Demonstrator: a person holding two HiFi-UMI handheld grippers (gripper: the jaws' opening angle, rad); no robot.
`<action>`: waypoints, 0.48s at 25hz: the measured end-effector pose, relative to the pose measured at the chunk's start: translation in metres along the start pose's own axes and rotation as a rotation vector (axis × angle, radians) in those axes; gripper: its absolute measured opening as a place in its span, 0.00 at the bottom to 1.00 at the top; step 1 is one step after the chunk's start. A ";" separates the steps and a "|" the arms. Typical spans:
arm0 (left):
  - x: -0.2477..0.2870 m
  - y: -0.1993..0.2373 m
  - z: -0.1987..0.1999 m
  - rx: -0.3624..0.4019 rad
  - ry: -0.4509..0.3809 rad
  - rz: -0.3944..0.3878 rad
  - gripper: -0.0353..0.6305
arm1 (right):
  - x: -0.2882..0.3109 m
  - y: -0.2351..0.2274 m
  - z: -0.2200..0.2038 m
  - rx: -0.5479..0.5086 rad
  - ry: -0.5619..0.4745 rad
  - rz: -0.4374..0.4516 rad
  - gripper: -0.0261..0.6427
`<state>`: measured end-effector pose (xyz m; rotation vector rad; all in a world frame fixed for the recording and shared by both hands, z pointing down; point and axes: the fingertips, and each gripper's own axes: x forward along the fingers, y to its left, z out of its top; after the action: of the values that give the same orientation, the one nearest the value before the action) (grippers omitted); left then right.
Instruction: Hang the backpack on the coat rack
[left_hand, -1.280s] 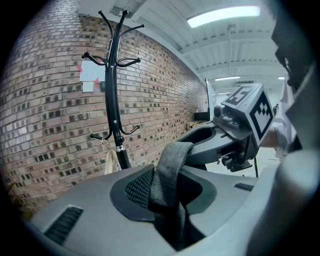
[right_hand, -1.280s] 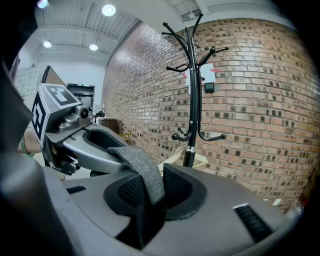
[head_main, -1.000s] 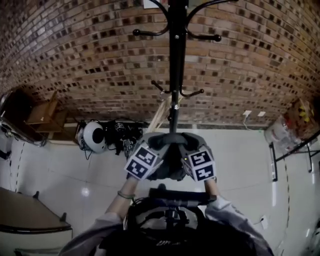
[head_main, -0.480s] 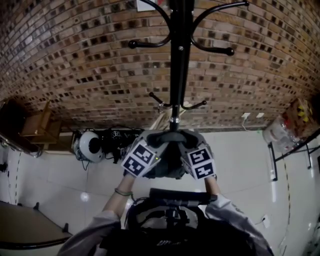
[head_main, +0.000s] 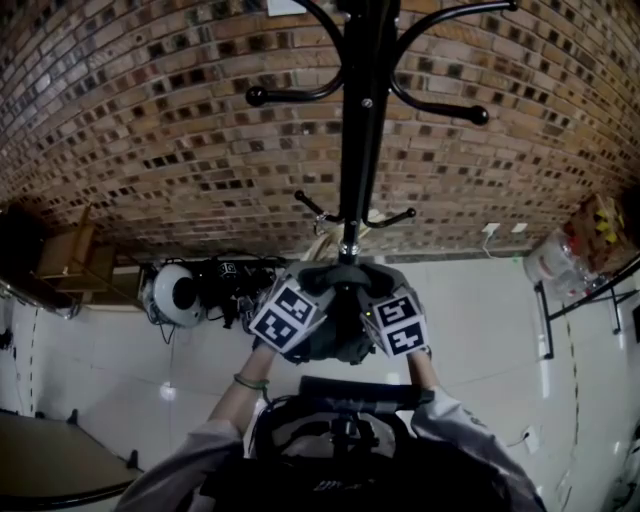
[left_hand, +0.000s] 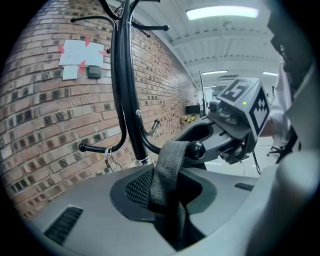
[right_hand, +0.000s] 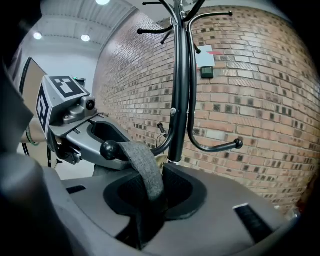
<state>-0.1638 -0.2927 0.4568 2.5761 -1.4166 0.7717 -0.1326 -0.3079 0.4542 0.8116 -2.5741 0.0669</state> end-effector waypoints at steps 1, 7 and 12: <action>0.002 0.000 -0.001 -0.003 -0.001 -0.006 0.22 | 0.002 -0.001 -0.003 0.002 0.007 -0.001 0.18; 0.018 0.005 -0.003 -0.008 -0.013 -0.037 0.22 | 0.013 -0.010 -0.005 0.025 -0.024 -0.013 0.18; 0.024 0.007 -0.002 -0.027 -0.049 -0.043 0.22 | 0.016 -0.012 -0.010 0.021 -0.041 -0.026 0.19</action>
<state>-0.1594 -0.3141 0.4693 2.6136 -1.3697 0.6838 -0.1336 -0.3247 0.4693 0.8622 -2.6049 0.0709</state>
